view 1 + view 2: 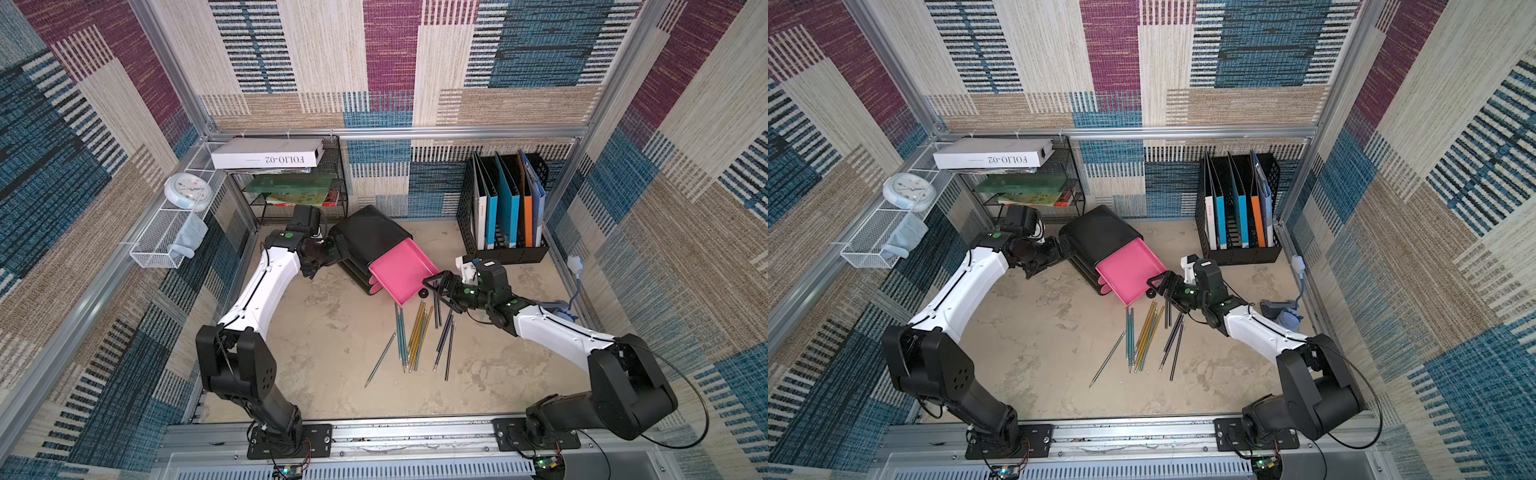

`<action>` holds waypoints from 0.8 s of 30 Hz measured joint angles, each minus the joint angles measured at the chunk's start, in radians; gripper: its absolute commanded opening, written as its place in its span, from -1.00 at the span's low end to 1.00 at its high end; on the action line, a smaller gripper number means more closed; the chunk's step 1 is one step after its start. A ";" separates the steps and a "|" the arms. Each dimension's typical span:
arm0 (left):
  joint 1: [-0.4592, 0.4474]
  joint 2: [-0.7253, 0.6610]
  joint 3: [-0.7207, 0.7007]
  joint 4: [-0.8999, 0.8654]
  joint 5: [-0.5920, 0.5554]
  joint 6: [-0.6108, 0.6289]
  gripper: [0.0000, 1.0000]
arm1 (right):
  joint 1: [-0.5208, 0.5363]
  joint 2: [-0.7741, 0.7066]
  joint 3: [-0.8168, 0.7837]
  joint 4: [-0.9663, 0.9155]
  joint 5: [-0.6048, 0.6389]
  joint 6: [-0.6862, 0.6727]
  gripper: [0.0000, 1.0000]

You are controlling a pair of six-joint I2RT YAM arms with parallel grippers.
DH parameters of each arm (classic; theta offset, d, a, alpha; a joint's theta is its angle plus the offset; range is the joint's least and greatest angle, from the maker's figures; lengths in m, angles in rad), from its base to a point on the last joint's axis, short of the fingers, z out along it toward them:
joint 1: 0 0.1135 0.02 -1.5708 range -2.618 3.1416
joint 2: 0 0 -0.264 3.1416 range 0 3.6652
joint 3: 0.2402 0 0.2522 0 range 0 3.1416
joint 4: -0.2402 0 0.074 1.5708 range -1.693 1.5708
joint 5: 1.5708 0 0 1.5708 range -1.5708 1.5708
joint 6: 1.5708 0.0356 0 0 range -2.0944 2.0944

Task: Please place the pencils in the drawer according to their color
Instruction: Open the drawer in the storage box, then adjust the storage box at the center of the board.

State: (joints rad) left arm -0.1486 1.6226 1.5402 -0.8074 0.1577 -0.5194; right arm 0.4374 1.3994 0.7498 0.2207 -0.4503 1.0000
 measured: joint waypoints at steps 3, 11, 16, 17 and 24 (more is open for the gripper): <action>0.000 -0.041 -0.050 0.001 0.003 -0.001 0.98 | -0.003 -0.014 -0.004 -0.029 0.012 -0.006 0.89; -0.024 -0.114 -0.155 0.016 0.021 -0.026 0.98 | -0.022 -0.029 0.008 -0.120 0.040 -0.050 0.90; -0.070 -0.179 -0.227 0.032 0.018 -0.034 0.98 | -0.043 -0.052 0.012 -0.185 0.058 -0.086 0.89; -0.084 -0.196 -0.248 0.033 0.011 -0.043 0.98 | -0.048 -0.059 0.008 -0.195 0.063 -0.092 0.90; -0.225 -0.284 -0.388 0.034 -0.047 -0.090 0.98 | -0.073 -0.090 -0.039 -0.247 0.075 -0.103 0.89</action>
State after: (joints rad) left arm -0.3737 1.3384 1.1519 -0.7738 0.1108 -0.6094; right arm 0.3645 1.3090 0.7109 -0.0261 -0.3752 0.8967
